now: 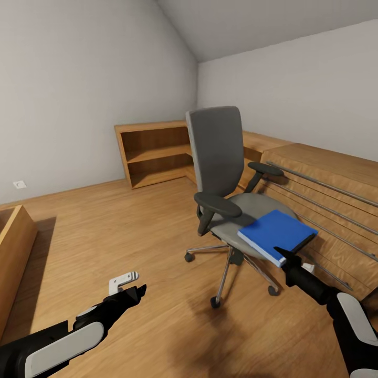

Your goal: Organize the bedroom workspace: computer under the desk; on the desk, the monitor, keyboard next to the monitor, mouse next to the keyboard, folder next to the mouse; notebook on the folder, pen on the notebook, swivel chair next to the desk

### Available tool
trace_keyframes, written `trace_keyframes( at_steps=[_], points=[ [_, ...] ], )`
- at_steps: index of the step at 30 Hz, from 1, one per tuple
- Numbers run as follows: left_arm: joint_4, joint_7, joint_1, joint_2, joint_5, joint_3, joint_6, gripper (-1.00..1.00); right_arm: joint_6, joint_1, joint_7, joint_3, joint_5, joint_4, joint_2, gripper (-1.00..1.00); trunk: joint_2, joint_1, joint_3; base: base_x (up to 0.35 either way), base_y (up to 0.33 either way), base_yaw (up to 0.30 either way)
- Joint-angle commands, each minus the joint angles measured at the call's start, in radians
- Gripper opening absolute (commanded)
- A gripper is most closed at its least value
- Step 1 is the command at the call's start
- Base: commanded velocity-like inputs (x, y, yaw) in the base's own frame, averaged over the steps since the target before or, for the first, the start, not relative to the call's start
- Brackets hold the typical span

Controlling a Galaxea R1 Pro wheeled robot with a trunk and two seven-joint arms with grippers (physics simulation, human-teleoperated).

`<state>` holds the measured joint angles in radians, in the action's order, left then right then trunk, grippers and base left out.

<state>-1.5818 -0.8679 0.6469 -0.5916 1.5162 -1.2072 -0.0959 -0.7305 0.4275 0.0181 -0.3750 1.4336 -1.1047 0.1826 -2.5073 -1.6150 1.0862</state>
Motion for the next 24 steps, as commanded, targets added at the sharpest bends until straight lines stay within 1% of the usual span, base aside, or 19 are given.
trace_keyframes(
  at_steps=[1,12,19,24],
  points=[
    [-0.001,-0.002,0.002,-0.001,0.009,-0.003,-0.01,1.0,-0.005,0.0,0.003,-0.001,-0.007,0.0,0.0,-1.0,0.0,0.0,0.001,0.0,0.0,0.0],
    [-0.001,-0.002,0.002,-0.001,0.009,-0.008,-0.01,1.0,-0.005,0.0,0.003,-0.002,-0.007,-0.016,0.0,-1.0,0.0,0.0,0.001,0.0,0.0,0.0],
    [-0.001,-0.004,0.002,-0.001,0.009,-0.008,-0.01,1.0,-0.004,0.0,0.003,-0.002,-0.008,-0.028,0.0,-1.0,0.001,0.003,-0.026,0.0,0.0,0.0],
    [0.0,-0.006,0.002,0.0,0.01,-0.008,-0.008,1.0,-0.004,0.0,0.003,-0.003,-0.01,-0.065,0.001,-1.0,0.002,0.006,-0.045,0.0,0.0,0.0]
  ],
)
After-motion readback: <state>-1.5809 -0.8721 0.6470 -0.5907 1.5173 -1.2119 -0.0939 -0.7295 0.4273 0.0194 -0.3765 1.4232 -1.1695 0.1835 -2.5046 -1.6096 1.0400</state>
